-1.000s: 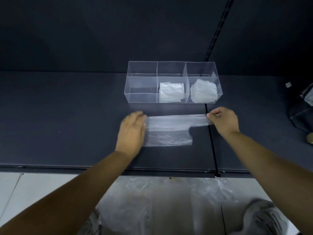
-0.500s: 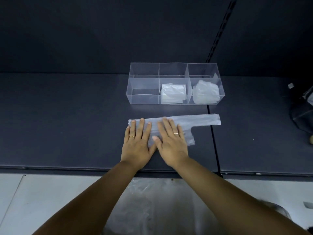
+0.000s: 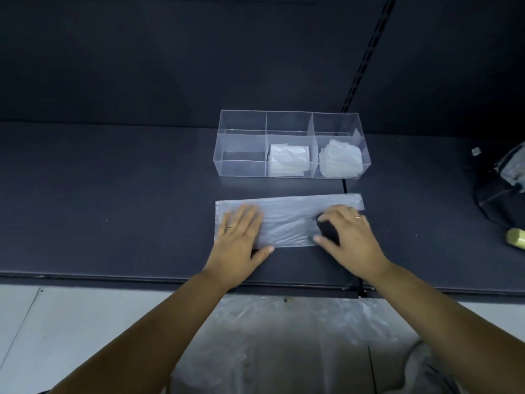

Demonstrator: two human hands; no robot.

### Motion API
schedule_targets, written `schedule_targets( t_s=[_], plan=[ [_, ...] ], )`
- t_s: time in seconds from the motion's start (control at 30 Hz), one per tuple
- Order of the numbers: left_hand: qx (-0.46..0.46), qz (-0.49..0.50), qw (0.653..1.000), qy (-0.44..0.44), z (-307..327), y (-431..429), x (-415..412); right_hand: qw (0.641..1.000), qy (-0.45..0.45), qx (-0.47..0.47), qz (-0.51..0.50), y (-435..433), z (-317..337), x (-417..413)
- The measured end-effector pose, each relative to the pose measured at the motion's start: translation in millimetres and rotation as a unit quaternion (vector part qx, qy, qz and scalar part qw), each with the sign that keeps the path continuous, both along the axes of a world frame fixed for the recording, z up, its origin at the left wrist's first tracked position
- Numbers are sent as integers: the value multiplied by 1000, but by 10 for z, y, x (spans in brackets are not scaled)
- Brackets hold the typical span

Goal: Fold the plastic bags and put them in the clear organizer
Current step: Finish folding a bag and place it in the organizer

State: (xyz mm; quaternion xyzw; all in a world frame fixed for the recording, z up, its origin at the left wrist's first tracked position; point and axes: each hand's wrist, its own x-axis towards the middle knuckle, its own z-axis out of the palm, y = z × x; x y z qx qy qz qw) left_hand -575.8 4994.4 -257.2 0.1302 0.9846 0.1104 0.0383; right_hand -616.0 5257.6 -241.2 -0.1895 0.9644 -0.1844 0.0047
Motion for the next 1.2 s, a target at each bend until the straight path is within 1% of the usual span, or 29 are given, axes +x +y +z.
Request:
schedule_targets(
  t_s=[0.03,0.1,0.23,0.3,0.4,0.43,0.47,0.57,0.63,0.7,0.73,0.77,0.8,0.83,0.87,0.9,0.93,1.0,1.07,1.13,1.17,1.2],
  plan=[
    [18,-35,999,-4,5,50,28,1000,-18,4,25,-26,-2,43],
    [29,-73,997,-19,-5,149,68,999,-38,7,31,-78,-18,81],
    [43,-45,997,-43,-47,233,47,998,-60,-7,-2,-184,-32,8],
    [52,-25,997,-41,-45,233,18,994,-106,-16,-6,-213,-2,-48],
    [63,-8,998,-22,-29,232,-19,967,-229,-109,-17,-156,175,-108],
    [65,-5,998,-11,-25,237,-36,957,-257,-129,-24,-132,231,-114],
    [68,-2,998,-1,-25,242,-55,956,-261,-135,-25,-111,273,-116],
    [100,6,995,14,-23,268,-63,981,-177,-77,-25,-124,351,-83],
    [105,-7,994,24,10,280,-43,990,-141,-9,24,-218,362,-33],
    [102,-28,993,49,65,299,-11,990,-102,63,76,-354,302,19],
    [103,-32,993,56,91,302,4,991,-86,73,79,-408,247,33],
    [99,-32,993,51,116,297,7,994,-74,51,67,-439,192,36],
    [96,-26,994,35,131,274,-3,996,-81,0,37,-454,175,31],
    [100,-14,995,11,148,226,-24,992,-101,-71,-11,-444,162,7],
    [120,10,993,-7,174,156,-58,979,-134,-139,-58,-416,170,-25],
    [150,42,987,-25,210,68,-97,965,-164,-180,-98,-382,181,-62],
    [178,77,980,-40,253,-33,-149,953,-187,-196,-133,-344,186,-100],
    [212,138,965,-70,318,-252,-269,933,-224,-215,-183,-303,187,-159],
    [245,214,940,-103,349,-438,-338,921,-230,-227,-217,-310,169,-207],
    [301,283,900,-137,345,-539,-367,921,-217,-212,-243,-351,133,-250],
    [313,304,888,-145,327,-566,-374,924,-208,-200,-253,-375,117,-269],
    [309,318,884,-151,313,-579,-375,925,-202,-190,-260,-399,113,-288]
  ],
)
